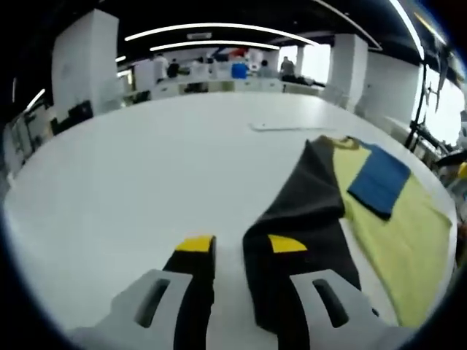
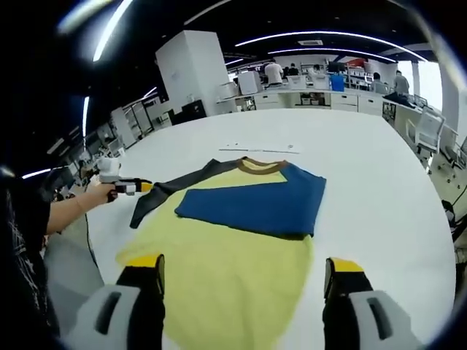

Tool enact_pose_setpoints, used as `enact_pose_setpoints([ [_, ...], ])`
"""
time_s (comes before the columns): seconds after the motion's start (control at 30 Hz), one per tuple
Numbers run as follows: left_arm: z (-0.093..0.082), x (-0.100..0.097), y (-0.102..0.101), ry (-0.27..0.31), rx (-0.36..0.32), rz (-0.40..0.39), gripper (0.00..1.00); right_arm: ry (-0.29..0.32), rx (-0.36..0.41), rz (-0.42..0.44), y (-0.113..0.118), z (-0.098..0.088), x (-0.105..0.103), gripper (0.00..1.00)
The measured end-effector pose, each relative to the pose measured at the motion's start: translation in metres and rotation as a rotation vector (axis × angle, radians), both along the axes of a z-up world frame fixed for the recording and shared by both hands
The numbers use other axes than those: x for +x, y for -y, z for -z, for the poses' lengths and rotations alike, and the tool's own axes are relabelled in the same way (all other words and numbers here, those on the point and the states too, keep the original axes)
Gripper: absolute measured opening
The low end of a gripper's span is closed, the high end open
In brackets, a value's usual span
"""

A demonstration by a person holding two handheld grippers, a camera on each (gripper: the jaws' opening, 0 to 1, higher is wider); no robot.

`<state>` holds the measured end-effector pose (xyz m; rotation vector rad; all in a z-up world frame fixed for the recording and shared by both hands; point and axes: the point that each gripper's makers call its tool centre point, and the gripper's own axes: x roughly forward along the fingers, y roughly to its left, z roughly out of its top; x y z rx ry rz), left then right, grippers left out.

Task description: Fold the garment on the visible template until the final outline fits inside the template.

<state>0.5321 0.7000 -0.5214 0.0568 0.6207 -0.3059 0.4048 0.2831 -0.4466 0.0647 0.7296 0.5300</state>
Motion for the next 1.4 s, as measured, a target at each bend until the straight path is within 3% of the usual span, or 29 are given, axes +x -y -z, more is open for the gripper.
enact_pose_setpoints([
  [0.27, 0.011, -0.002, 0.007, -0.029, 0.062, 0.038, 0.12, 0.007, 0.004, 0.024, 0.003, -0.002, -0.003, 0.89],
  [0.37, 0.009, -0.001, 0.013, -0.028, 0.007, 0.031, 0.04, 0.003, 0.009, 0.044, 0.007, -0.001, -0.004, 0.88],
  [0.5, 0.008, -0.001, 0.014, -0.032, 0.025, 0.016, 0.00, -0.005, 0.021, 0.062, 0.008, 0.000, -0.007, 0.87],
  [0.8, -0.010, -0.018, 0.022, 0.034, 0.069, -0.008, 0.00, 0.001, 0.026, 0.060, 0.003, -0.002, -0.009, 0.87],
  [1.4, -0.060, -0.029, 0.055, 0.159, 0.018, -0.067, 0.00, 0.003, 0.034, 0.025, -0.007, -0.005, -0.009, 0.86],
])
